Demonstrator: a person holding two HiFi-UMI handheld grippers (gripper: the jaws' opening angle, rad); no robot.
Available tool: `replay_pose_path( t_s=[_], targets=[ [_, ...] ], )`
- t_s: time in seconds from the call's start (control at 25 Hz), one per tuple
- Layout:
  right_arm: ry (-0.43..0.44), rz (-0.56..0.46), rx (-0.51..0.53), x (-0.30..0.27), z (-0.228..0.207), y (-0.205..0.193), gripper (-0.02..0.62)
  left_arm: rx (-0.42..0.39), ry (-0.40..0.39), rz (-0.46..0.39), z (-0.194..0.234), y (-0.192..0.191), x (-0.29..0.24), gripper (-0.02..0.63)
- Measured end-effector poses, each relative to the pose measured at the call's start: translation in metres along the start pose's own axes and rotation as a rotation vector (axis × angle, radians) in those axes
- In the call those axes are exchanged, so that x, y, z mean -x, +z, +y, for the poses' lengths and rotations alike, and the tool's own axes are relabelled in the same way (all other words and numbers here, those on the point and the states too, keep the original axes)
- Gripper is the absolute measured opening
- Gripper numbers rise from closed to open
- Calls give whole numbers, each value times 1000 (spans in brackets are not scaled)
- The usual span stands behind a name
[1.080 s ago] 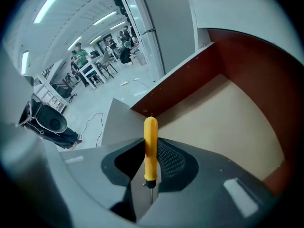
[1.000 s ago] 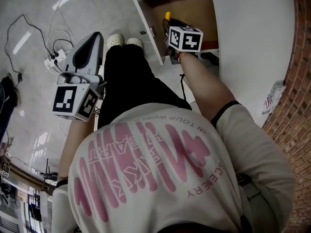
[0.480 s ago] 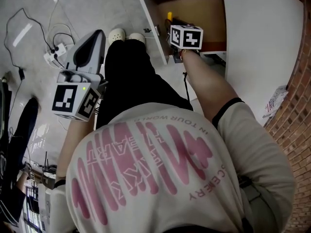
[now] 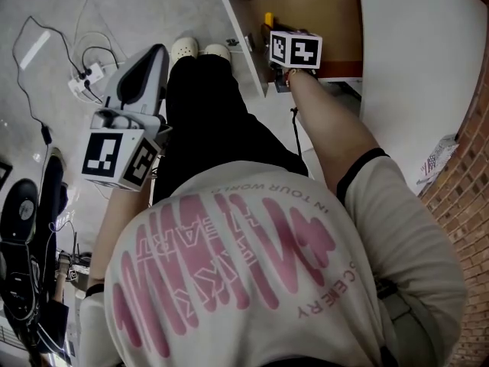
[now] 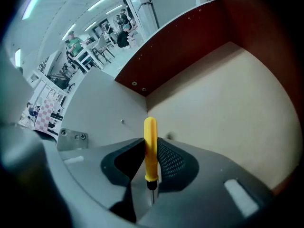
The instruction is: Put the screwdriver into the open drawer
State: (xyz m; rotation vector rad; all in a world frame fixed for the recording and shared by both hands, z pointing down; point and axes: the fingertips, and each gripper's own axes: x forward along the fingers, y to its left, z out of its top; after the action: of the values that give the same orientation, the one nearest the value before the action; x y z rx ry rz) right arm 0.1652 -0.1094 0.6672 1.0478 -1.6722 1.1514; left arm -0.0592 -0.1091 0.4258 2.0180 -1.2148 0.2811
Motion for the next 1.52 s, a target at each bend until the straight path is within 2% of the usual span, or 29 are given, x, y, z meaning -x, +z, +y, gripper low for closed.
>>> replay_pose_path(
  t_s=[0.28,0.6,1.52],
  targets=[
    [2,47,-10,-29,-12,11,95,10,-19,34,14,4,-39,5],
    [8,74,13,-20,0,-8,98,22,-5,30,3,-9,-11,5],
    [-23,131,-7,-30,-9,-13,103,30,5,41,12,-17,-10,5]
  ],
)
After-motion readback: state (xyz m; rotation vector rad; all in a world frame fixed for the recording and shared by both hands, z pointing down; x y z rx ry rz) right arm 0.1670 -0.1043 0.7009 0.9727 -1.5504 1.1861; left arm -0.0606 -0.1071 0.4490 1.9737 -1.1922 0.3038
